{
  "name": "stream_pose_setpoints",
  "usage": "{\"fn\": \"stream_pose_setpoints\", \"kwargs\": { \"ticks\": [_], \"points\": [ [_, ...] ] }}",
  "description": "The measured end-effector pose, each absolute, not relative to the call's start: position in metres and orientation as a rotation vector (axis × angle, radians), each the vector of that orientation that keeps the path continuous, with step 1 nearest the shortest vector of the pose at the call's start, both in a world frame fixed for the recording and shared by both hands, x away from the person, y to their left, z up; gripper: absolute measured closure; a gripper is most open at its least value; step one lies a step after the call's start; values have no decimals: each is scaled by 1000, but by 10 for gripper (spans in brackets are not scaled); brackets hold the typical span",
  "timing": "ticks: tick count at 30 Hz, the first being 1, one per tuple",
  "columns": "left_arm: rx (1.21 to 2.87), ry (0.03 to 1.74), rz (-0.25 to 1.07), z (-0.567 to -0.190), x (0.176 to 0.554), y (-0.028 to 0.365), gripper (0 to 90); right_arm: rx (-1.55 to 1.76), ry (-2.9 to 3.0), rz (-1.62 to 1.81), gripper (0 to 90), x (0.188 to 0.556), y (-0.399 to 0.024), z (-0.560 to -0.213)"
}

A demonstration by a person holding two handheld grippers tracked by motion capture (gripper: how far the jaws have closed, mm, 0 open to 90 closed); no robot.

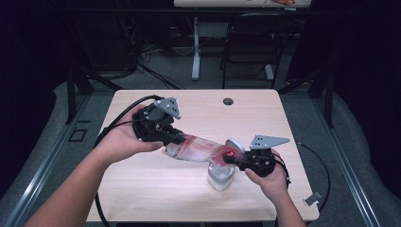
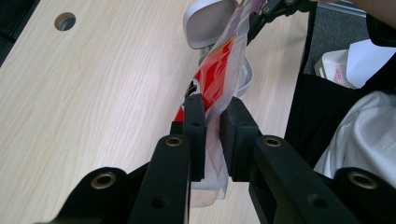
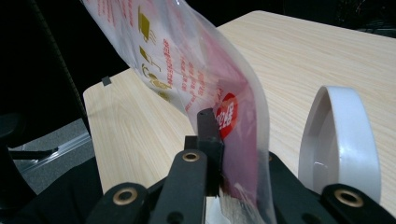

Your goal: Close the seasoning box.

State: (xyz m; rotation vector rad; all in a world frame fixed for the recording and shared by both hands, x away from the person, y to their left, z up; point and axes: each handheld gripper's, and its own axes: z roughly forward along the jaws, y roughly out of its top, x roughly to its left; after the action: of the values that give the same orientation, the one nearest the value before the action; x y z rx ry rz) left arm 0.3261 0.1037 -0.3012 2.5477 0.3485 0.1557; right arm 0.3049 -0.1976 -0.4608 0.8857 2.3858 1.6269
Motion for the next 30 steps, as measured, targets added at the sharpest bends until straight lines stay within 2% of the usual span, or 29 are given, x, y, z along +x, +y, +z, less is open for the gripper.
{"fn": "stream_pose_setpoints", "kwargs": {
  "ticks": [30],
  "points": [
    [2548, 340, 163, -298, 325, 102, 815, 882, 2388, 1626, 890, 304, -198, -460]
  ]
}}
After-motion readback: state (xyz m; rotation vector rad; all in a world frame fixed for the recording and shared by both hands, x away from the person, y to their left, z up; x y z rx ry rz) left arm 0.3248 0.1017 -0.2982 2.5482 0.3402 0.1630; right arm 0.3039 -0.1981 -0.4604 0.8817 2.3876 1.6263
